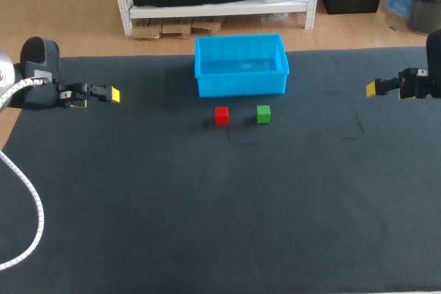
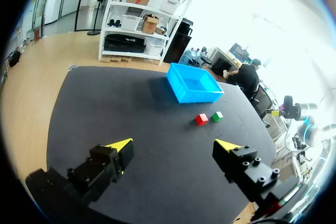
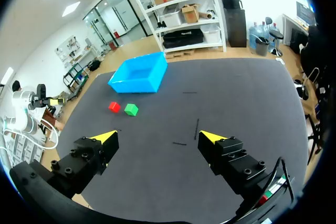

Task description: Use the left arm to pick the red cube and place it into the blue plastic box first, then use the right arm to grasp the green cube and put it into the same blue plastic box after the first action is fully finished.

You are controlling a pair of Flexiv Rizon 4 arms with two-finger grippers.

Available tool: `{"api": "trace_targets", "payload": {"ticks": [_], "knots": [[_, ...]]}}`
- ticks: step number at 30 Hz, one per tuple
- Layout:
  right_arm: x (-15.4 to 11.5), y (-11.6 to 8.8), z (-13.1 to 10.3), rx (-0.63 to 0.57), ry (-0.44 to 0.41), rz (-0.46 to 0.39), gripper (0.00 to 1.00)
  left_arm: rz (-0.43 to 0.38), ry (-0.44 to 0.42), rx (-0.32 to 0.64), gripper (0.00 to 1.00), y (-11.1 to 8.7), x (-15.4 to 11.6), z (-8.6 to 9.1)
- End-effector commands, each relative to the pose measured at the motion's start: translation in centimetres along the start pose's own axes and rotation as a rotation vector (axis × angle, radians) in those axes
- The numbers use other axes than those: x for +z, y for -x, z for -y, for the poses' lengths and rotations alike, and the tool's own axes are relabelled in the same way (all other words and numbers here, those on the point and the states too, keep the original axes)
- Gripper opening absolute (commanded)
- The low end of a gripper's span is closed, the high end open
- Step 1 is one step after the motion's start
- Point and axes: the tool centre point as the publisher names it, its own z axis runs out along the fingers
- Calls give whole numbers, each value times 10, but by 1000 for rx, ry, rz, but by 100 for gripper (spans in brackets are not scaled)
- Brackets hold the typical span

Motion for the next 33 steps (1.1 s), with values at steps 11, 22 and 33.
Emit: {"api": "trace_targets", "payload": {"ticks": [11, 22, 33], "knots": [[0, 0, 0, 0, -1, -1, 100, 0, 0, -1, 100, 0, 0, 0], [0, 0, 0, 0, -1, -1, 100, 0, 0, -1, 100, 0, 0, 0], [0, 0, 0, 0, -1, -1, 100, -76, 125, 115, 100, 11, 16, 47]]}}
